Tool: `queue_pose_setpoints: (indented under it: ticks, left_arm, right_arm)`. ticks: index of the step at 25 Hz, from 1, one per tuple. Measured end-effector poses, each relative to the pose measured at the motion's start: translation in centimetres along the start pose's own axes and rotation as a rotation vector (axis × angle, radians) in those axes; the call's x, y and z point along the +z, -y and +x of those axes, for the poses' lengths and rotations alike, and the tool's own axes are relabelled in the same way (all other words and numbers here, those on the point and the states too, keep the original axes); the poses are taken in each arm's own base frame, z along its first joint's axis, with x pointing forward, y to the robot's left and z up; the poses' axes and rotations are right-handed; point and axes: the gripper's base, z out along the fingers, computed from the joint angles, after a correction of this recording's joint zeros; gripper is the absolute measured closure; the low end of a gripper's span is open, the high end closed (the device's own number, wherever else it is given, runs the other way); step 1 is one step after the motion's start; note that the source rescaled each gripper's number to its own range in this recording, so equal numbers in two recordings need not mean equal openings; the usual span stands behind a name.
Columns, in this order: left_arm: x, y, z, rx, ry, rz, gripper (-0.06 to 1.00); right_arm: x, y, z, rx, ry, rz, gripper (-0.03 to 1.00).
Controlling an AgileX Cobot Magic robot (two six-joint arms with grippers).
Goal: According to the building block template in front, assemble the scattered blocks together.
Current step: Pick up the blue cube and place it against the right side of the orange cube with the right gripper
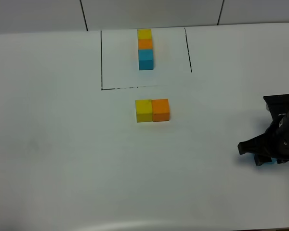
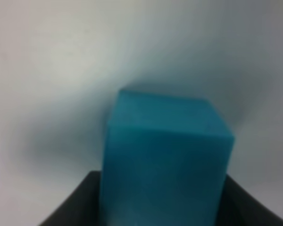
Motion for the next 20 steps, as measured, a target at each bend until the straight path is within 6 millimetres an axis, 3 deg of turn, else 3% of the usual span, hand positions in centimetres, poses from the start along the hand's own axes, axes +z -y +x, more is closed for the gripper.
queue_pose_setpoints:
  ticks: [9, 11, 17, 20]
  left_arm:
    - [0.0, 0.0, 0.0, 0.0, 0.0, 0.0, 0.59]
    - [0.0, 0.0, 0.0, 0.0, 0.0, 0.0, 0.59]
    - [0.0, 0.0, 0.0, 0.0, 0.0, 0.0, 0.59]
    - [0.0, 0.0, 0.0, 0.001, 0.0, 0.0, 0.59]
  right_arm:
    - [-1.9, -0.1, -1.6, -0.13, 0.045, 0.014, 0.95]
    - [-2.8, -0.4, -2.0, -0.253, 0.053, 0.031, 0.95]
    - [-4.6, -3.7, -3.3, -0.847, 0.095, 0.073, 0.96]
    - [-5.8, -5.3, -5.0, -1.022, 0.138, 0.088, 0.96]
